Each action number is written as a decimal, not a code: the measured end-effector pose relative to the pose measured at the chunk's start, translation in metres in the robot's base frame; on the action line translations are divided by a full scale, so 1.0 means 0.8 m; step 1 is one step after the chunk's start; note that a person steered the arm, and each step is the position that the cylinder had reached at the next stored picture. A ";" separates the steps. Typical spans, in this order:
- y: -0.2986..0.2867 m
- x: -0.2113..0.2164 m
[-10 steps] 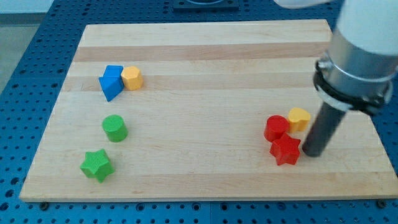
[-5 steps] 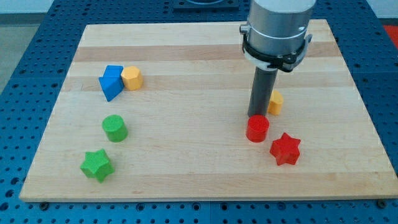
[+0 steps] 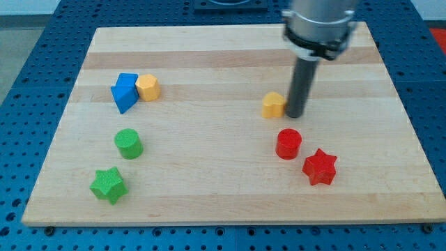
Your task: Separate yellow heart from red blocks
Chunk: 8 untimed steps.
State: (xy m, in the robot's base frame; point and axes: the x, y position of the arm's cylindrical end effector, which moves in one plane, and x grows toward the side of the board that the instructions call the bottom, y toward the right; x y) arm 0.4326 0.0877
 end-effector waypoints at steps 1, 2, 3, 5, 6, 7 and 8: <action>-0.049 -0.006; -0.069 -0.006; -0.119 -0.006; -0.115 0.019; -0.063 0.015; -0.056 -0.013; -0.062 -0.052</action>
